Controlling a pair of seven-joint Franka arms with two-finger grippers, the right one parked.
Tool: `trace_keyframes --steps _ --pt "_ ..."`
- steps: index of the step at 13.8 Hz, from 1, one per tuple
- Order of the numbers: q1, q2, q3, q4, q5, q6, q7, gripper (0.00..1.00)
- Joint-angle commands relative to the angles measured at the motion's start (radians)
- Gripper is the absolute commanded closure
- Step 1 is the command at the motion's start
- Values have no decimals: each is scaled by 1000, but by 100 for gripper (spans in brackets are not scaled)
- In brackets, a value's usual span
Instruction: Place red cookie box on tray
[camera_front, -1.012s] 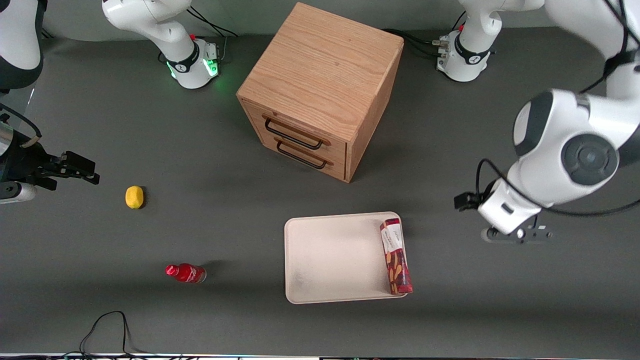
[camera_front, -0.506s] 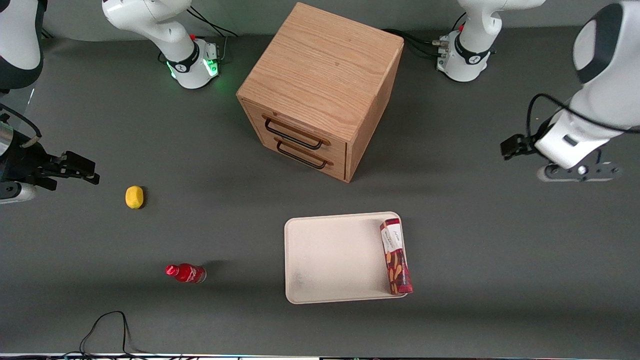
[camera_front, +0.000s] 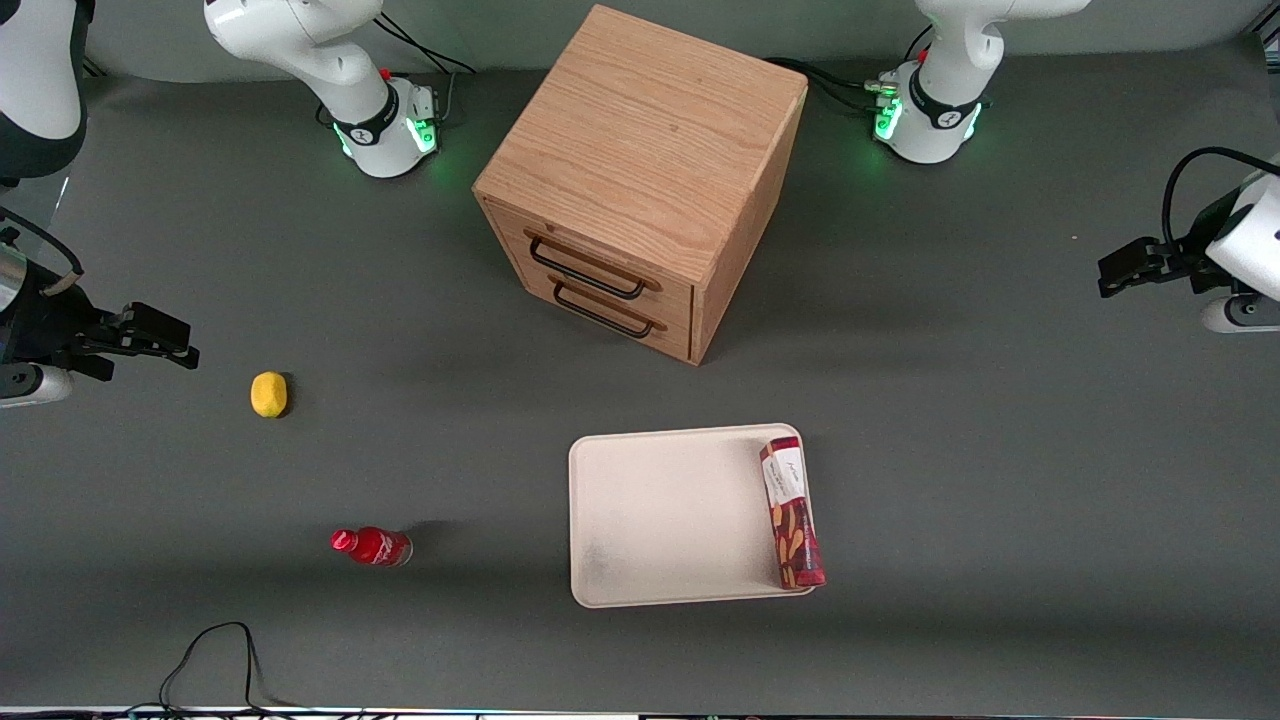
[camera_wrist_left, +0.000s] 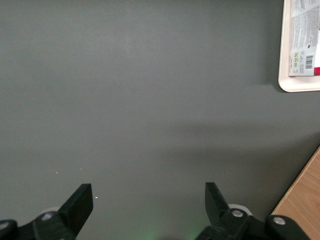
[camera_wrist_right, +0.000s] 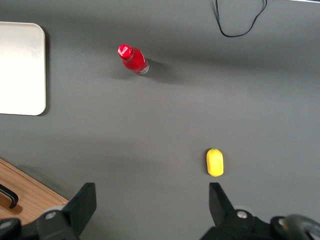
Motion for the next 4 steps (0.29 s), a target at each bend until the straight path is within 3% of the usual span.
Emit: trace_keyframes --steps 1,4 --pt "9 17 -24 46 4 -36 12 0" --pt "6 19 -20 49 9 -36 7 0"
